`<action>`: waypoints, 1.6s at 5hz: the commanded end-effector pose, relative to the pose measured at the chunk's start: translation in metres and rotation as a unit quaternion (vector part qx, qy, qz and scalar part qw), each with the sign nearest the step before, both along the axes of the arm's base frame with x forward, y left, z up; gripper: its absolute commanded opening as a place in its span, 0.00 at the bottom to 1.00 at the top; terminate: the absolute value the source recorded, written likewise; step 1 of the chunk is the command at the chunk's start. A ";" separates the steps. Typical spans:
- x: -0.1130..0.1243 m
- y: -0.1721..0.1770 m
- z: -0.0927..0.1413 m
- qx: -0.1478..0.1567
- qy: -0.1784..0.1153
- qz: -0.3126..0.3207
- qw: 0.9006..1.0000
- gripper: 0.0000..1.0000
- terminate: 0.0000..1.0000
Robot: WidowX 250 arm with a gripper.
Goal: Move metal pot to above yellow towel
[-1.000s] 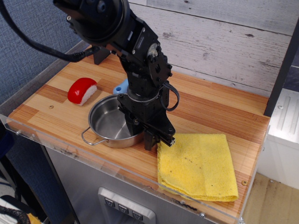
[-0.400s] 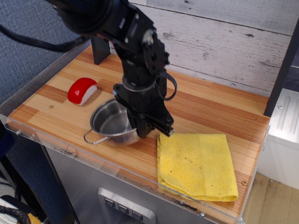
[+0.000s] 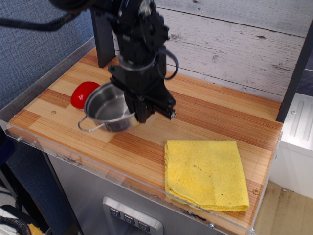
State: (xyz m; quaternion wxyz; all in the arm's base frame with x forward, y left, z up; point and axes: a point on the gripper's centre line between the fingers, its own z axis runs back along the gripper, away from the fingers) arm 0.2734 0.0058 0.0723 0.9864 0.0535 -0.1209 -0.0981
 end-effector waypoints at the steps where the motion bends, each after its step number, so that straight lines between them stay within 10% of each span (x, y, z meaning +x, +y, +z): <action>1: 0.042 -0.046 0.051 -0.015 -0.067 -0.040 0.997 0.00 0.00; 4: 0.077 -0.120 0.011 -0.037 -0.043 -0.102 0.993 0.00 0.00; 8: 0.084 -0.123 -0.032 -0.023 -0.015 -0.085 0.996 0.00 0.00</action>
